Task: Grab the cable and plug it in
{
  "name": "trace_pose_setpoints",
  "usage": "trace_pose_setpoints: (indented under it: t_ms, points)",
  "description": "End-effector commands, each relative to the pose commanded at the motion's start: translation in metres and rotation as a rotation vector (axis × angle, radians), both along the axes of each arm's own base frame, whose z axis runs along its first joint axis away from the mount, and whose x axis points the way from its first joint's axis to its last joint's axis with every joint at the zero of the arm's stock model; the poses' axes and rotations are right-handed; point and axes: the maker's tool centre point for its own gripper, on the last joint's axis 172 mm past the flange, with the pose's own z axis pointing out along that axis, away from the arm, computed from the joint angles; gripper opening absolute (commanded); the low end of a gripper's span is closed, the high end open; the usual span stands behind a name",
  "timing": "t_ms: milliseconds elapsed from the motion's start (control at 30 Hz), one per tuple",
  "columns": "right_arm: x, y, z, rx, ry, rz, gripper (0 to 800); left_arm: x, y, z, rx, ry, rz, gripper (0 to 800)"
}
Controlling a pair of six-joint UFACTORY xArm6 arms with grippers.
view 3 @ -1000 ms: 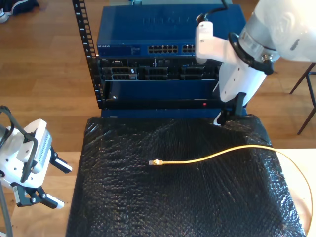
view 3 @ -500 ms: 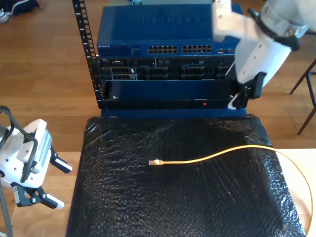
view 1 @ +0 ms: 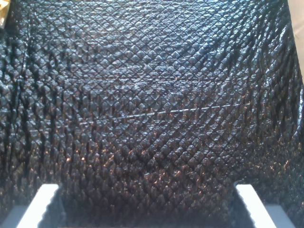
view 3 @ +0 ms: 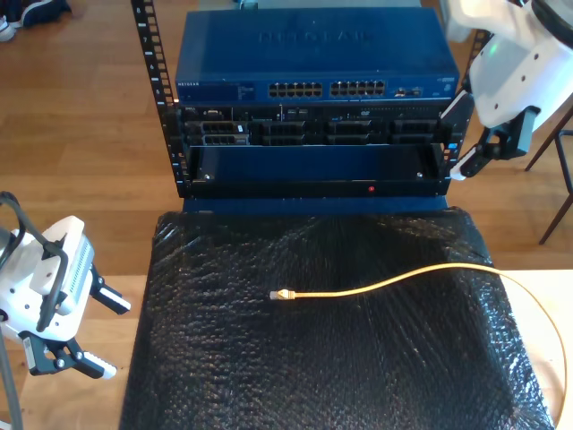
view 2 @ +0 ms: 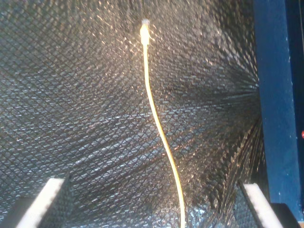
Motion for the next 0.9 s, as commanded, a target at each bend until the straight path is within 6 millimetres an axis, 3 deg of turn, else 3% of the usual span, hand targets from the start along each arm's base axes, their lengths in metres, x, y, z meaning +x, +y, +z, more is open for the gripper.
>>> trace_pose_setpoints:
  t_ms: [600, 900]
  points:
    - [0.003, 0.003, -0.008, 0.007, -0.008, -0.009, 793, 0.000, 0.000, 0.001, 0.000, 0.000, 0.001, 800]
    - [0.010, 0.038, -0.021, 0.021, -0.045, 0.021, 793, 0.000, 0.000, 0.001, -0.001, -0.001, 0.002, 800]
